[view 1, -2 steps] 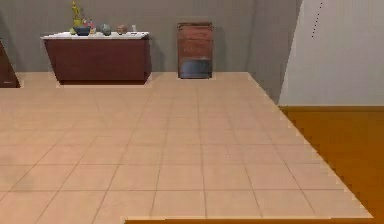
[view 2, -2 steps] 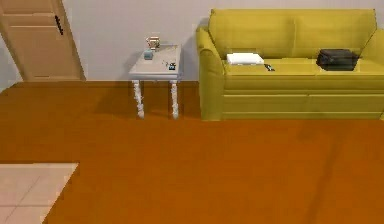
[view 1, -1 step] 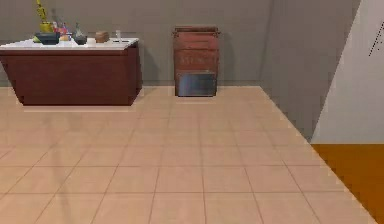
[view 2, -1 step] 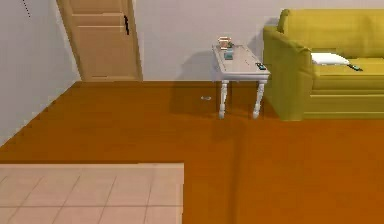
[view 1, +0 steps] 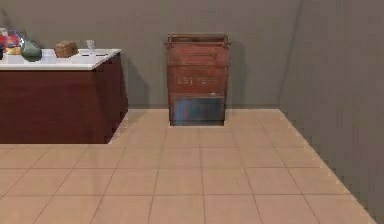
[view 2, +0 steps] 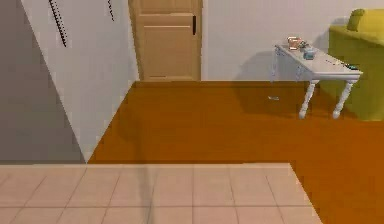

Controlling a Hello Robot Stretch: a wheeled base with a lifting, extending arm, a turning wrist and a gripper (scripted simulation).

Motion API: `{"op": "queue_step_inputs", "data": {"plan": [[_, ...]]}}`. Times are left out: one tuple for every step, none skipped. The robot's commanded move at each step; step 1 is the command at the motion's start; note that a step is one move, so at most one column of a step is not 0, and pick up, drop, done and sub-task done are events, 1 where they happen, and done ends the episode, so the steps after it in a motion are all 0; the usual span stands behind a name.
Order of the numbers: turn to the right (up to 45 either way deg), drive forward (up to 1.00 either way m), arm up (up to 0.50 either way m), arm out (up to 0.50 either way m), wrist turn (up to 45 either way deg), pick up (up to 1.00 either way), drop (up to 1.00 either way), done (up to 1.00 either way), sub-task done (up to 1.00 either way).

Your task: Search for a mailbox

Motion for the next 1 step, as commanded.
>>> {"op": "queue_step_inputs", "data": {"plan": [[0.0,1.00,0.00,0.00,0.0,0.00,0.00,0.00,0.00]]}}
